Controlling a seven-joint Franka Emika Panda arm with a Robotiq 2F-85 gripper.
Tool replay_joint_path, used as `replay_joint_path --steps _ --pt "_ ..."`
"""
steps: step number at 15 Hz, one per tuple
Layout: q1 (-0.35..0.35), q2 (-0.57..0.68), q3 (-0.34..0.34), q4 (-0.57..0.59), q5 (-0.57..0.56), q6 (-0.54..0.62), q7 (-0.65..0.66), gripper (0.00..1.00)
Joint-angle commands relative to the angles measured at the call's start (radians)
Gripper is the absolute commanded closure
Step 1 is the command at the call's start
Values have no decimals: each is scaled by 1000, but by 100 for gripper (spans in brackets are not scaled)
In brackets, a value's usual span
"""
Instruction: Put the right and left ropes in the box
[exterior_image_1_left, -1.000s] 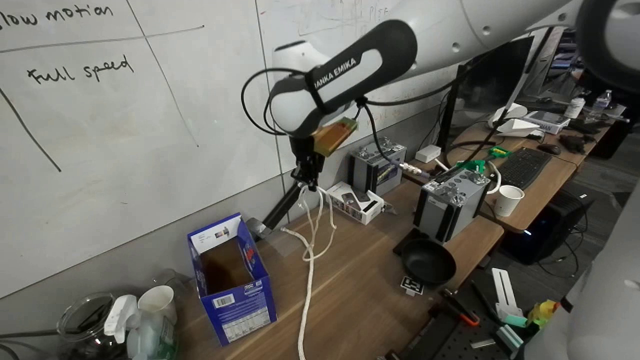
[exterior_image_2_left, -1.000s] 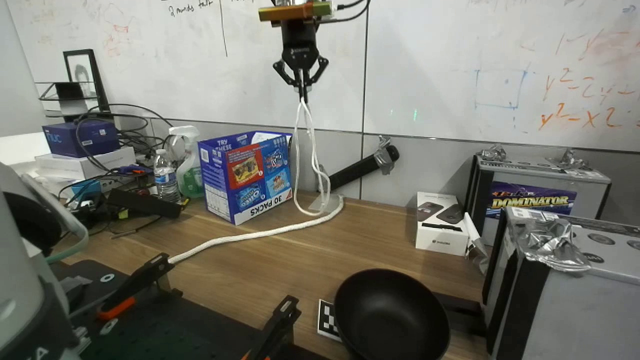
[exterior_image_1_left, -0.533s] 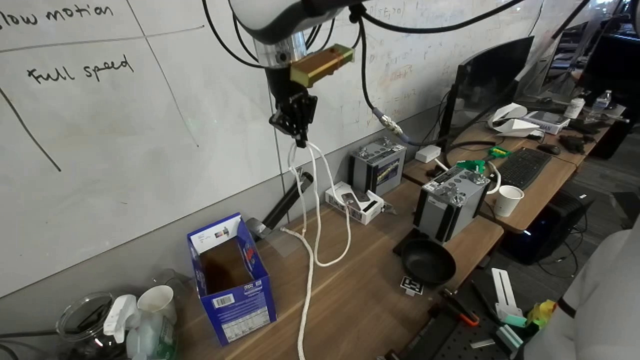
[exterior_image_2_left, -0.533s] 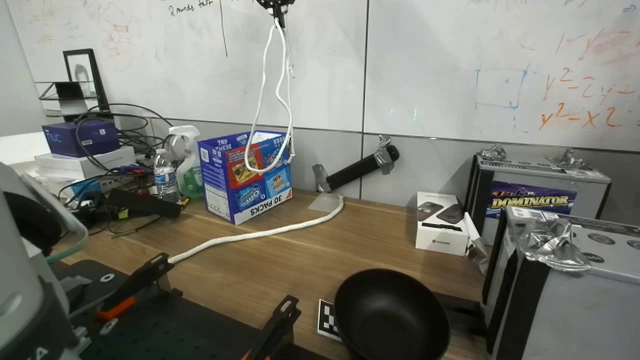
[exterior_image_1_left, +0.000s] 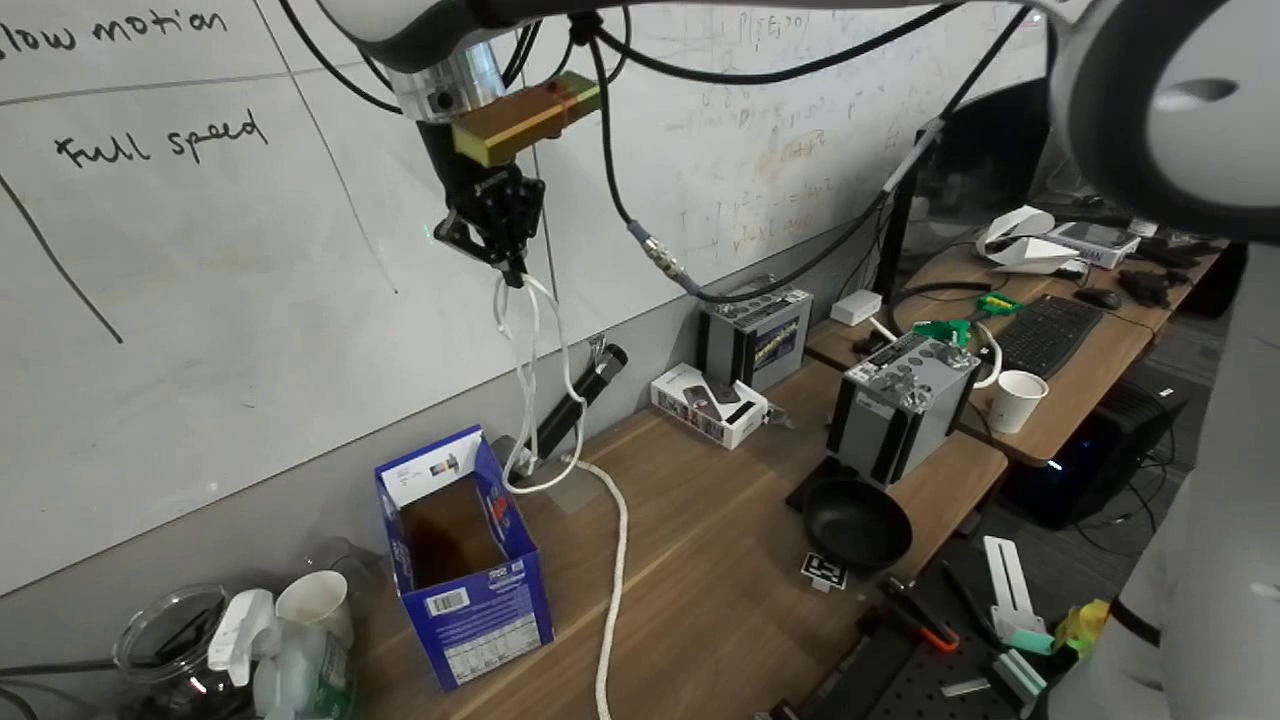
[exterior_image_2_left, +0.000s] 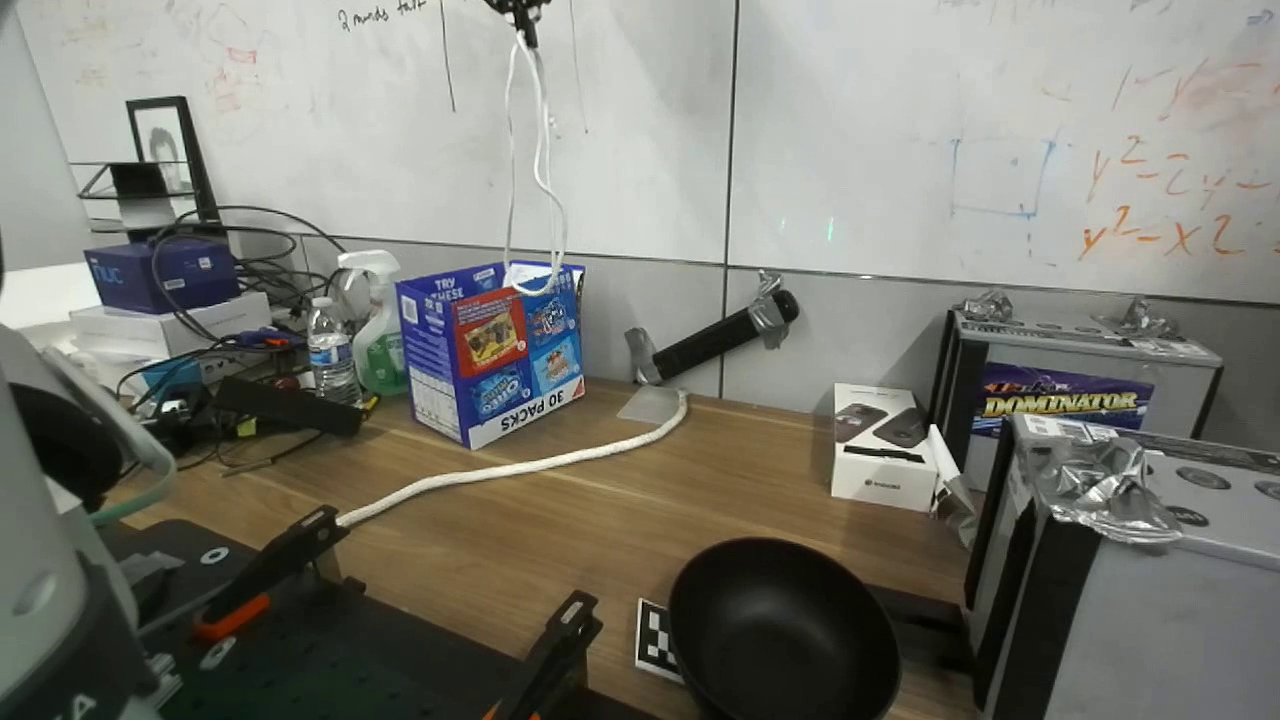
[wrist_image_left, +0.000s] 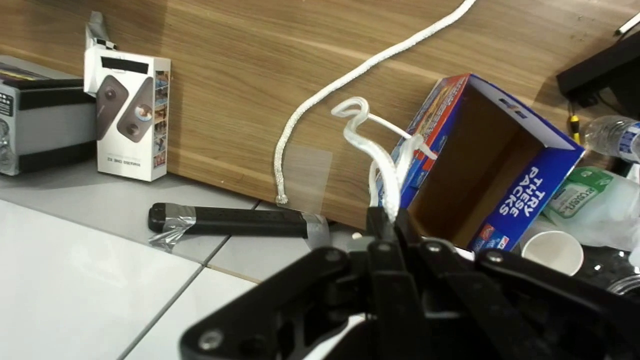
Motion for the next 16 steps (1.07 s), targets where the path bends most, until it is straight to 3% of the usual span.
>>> replay_joint_path --steps 1,11,15,16 --pt "54 169 -11 233 -34 -84 16 96" --pt "177 378 -30 626 -99 -304 23 96" --pt "226 409 -34 724 -142 -371 23 96" --pt "244 400 -63 721 -123 -365 13 96"
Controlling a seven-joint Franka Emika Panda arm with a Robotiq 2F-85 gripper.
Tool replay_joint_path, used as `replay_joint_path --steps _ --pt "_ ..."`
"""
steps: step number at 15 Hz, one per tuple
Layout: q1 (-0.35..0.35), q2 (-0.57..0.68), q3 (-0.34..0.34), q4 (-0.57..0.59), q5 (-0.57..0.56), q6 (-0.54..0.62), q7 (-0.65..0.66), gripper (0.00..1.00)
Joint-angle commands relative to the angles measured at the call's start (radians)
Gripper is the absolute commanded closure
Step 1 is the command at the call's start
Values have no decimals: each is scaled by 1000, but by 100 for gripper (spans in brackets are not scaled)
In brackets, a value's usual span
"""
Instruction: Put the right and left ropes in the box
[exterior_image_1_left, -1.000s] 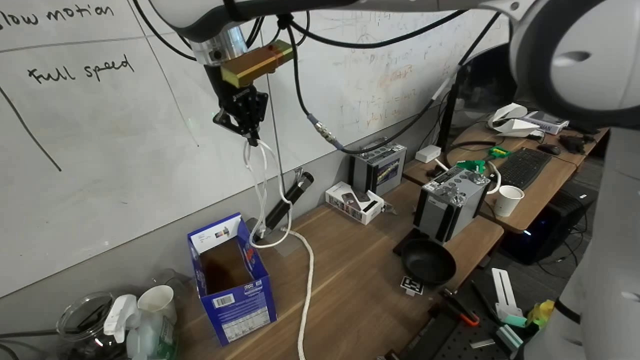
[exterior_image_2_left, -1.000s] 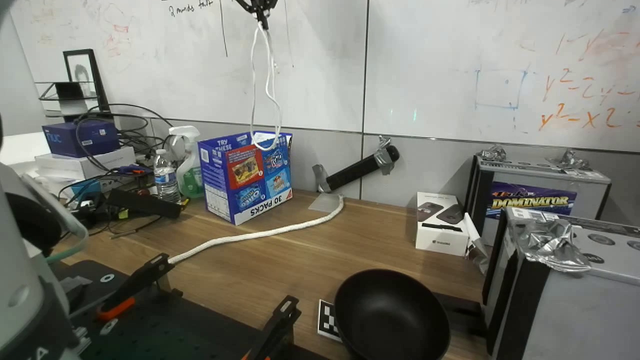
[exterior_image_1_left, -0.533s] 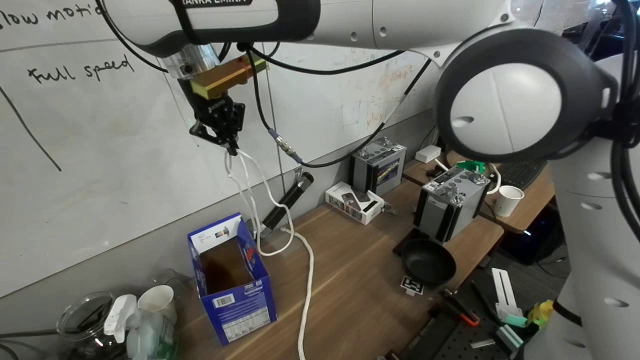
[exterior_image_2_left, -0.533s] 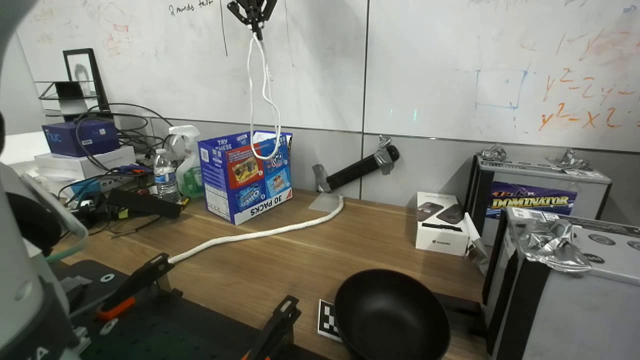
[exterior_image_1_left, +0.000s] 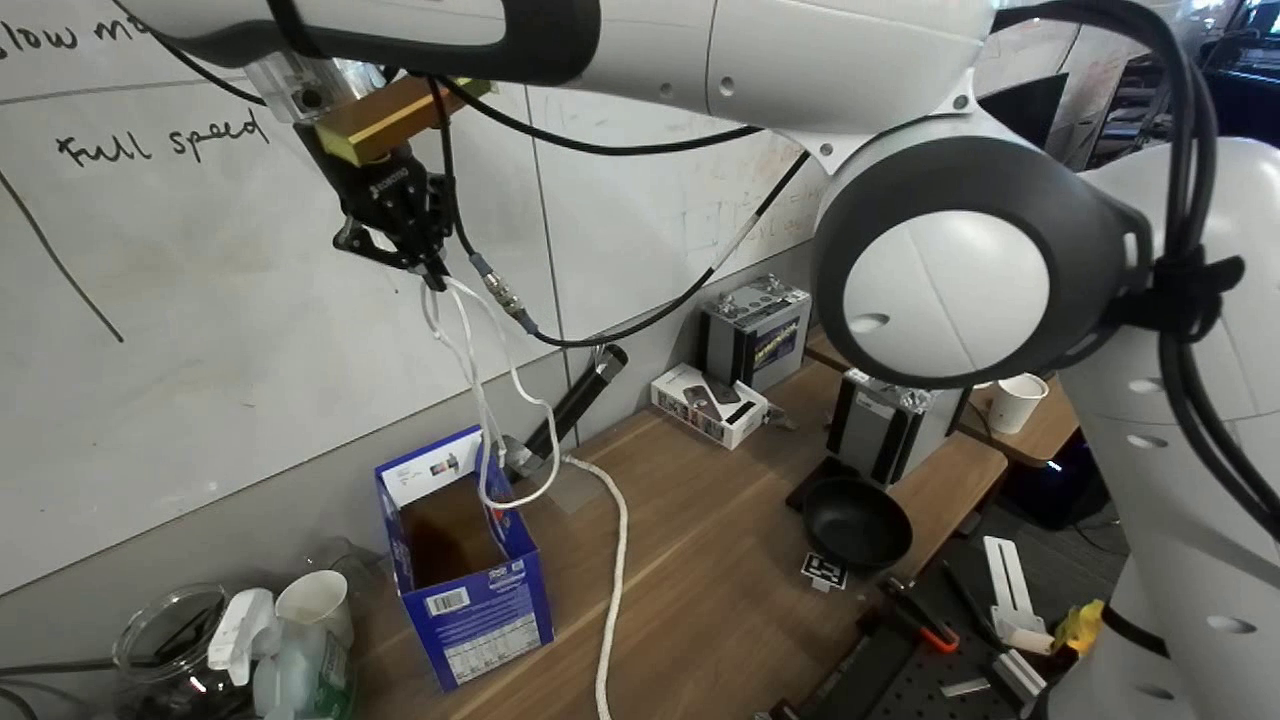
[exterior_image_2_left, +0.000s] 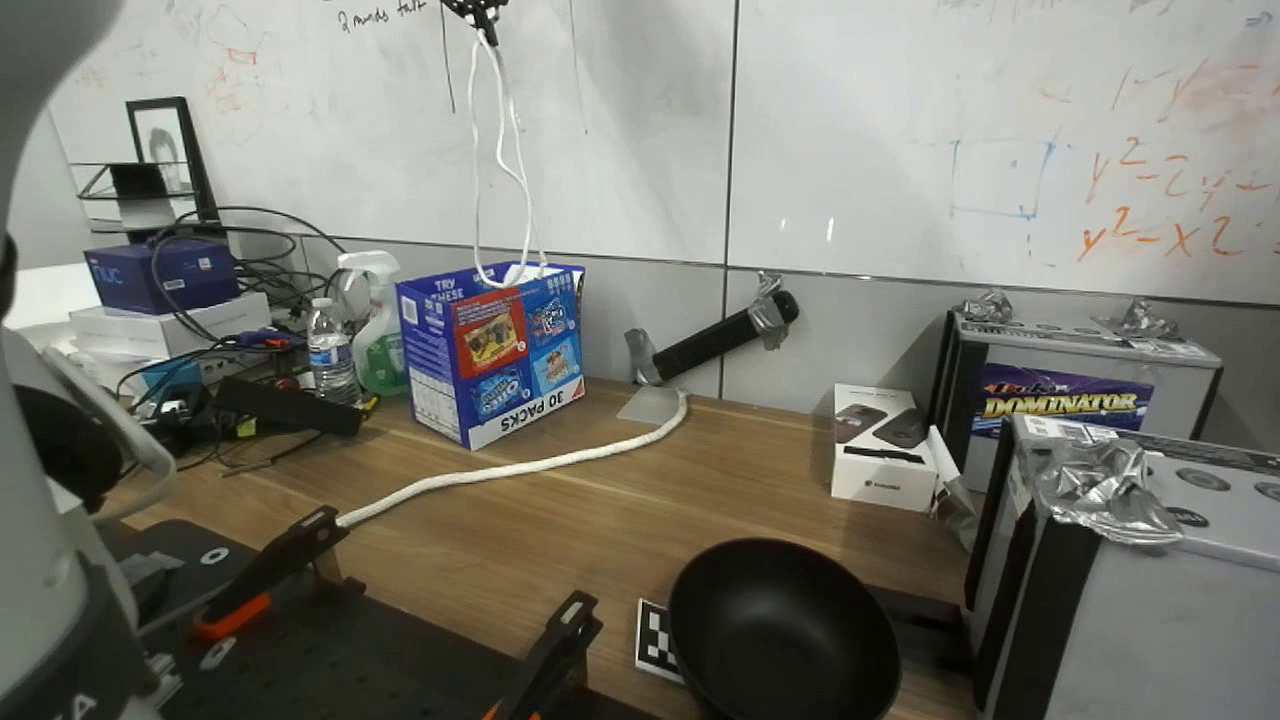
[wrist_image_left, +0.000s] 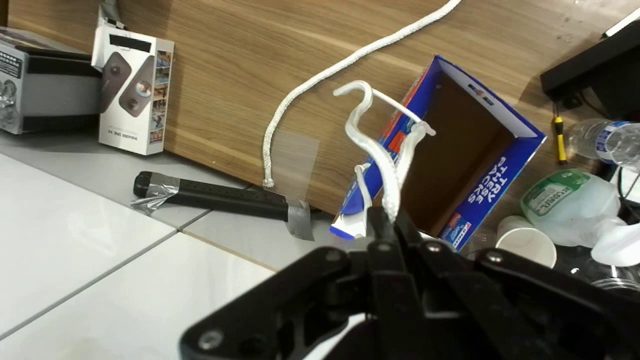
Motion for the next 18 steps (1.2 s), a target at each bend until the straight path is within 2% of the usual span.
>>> replay_joint_path --steps 1,8,9,18 --pt "57 55 -47 137 -10 -49 -8 96" --pt "70 145 -72 231 26 -29 -31 96" --pt "54 136 -49 206 19 -12 -26 96" --pt "44 196 -30 235 55 10 -26 96"
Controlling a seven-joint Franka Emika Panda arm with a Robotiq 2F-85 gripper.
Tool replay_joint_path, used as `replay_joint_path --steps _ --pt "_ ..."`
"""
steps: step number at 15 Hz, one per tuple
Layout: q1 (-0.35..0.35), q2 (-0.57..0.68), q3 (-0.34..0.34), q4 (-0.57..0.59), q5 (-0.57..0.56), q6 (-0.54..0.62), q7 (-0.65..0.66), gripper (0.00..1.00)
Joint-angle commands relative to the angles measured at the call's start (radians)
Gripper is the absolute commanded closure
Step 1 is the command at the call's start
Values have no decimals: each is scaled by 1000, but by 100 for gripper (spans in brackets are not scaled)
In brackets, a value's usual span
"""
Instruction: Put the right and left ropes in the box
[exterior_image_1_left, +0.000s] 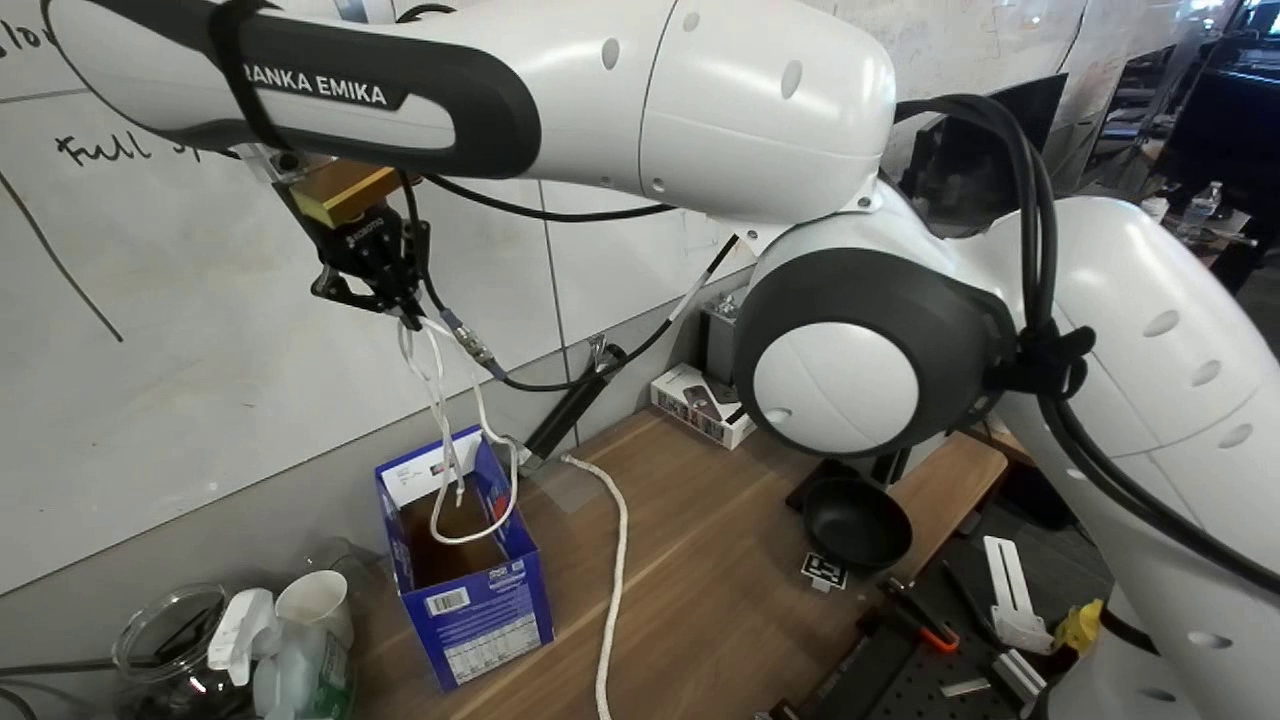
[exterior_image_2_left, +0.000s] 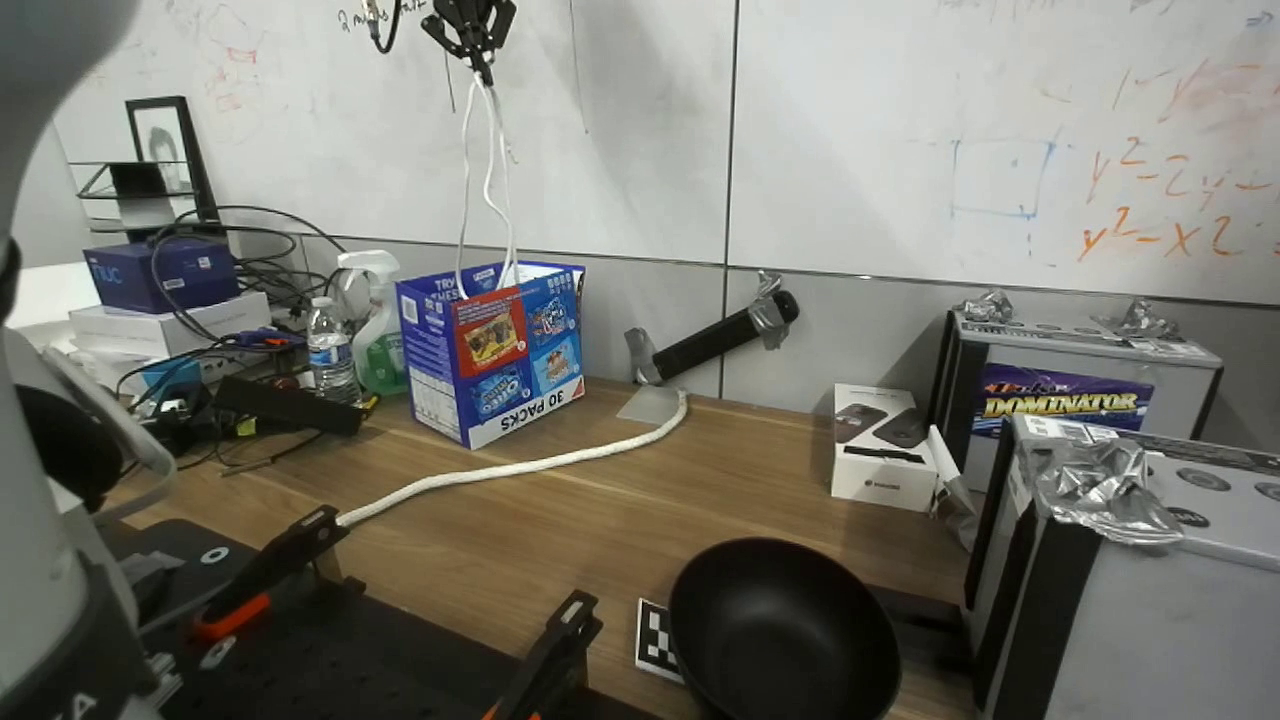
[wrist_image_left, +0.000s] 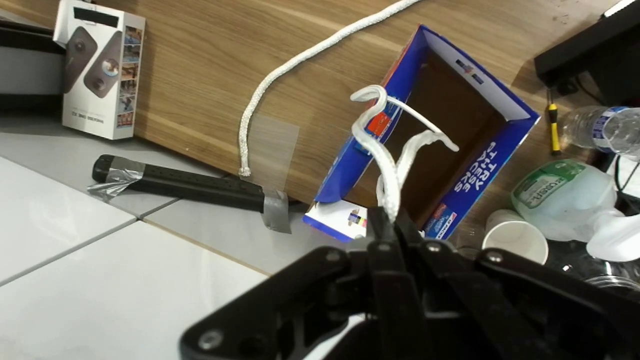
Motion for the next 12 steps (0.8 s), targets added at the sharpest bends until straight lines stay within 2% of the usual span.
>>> replay_joint_path --steps 1,12 --pt "-10 31 18 72 34 14 -14 96" --pt "-37 27 36 70 116 83 -6 96"
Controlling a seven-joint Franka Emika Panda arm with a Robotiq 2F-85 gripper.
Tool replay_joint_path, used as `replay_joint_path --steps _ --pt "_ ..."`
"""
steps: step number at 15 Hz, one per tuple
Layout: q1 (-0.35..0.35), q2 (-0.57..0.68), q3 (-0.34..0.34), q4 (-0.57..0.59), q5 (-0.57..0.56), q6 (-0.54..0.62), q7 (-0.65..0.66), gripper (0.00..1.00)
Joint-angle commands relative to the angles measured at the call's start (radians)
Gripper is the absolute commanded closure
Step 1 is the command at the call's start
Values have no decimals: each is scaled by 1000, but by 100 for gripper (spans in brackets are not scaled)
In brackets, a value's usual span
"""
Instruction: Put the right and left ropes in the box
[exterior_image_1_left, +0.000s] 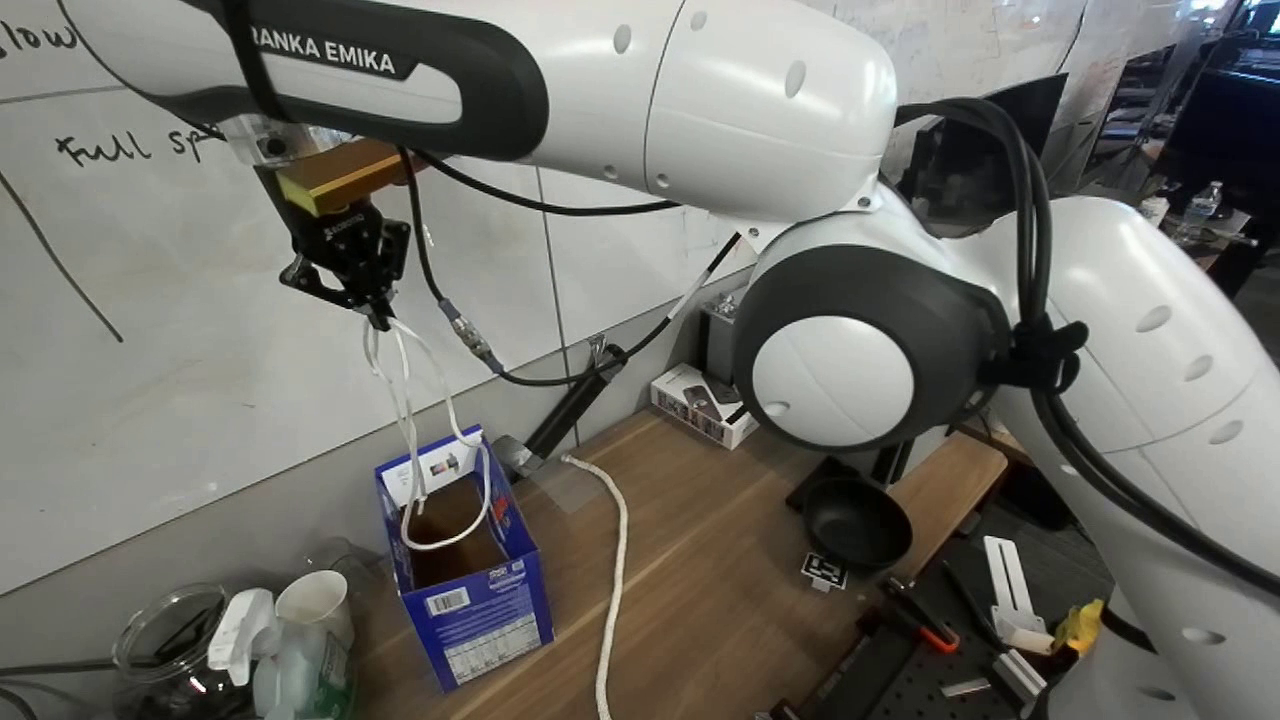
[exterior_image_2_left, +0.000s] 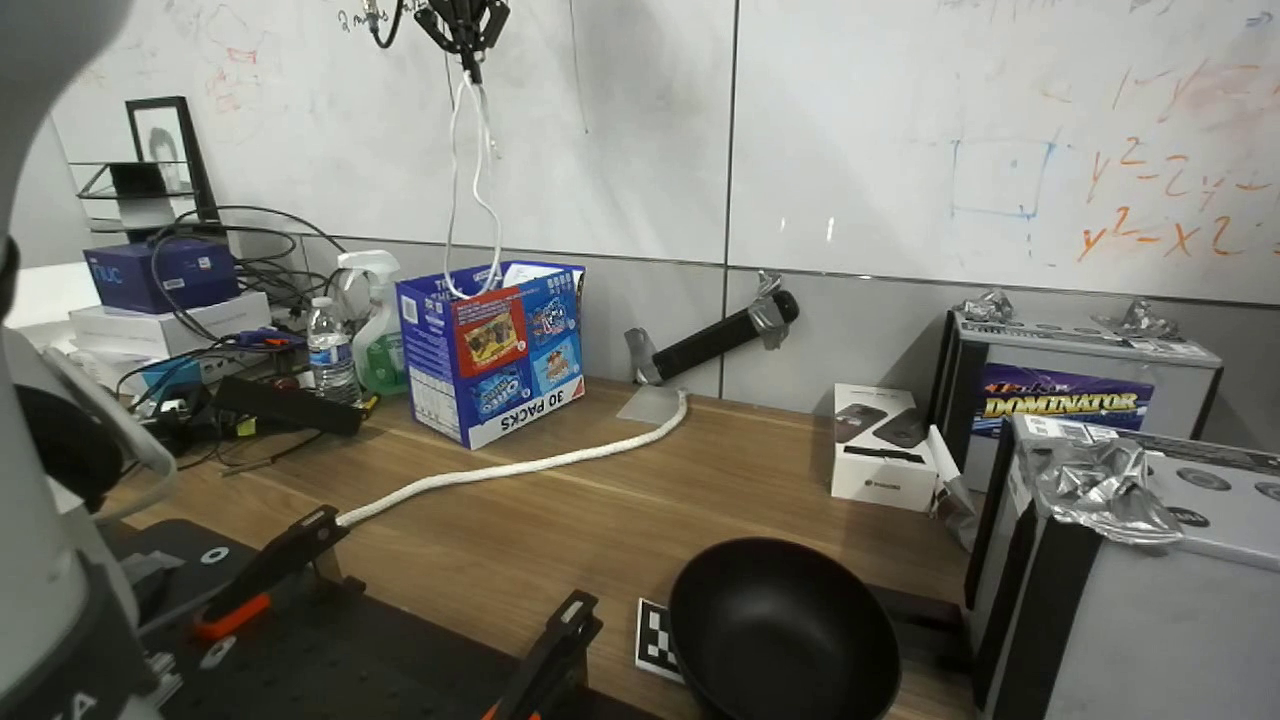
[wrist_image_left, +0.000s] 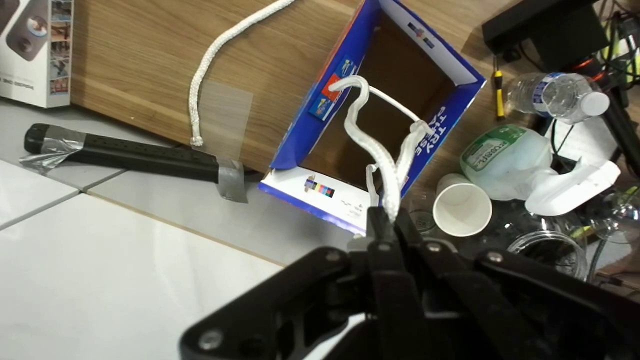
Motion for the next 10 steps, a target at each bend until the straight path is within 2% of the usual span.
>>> replay_joint_path --steps 1,10 --pt "-17 20 15 47 34 8 -1 77" --pt "-20 7 9 29 52 -15 5 9"
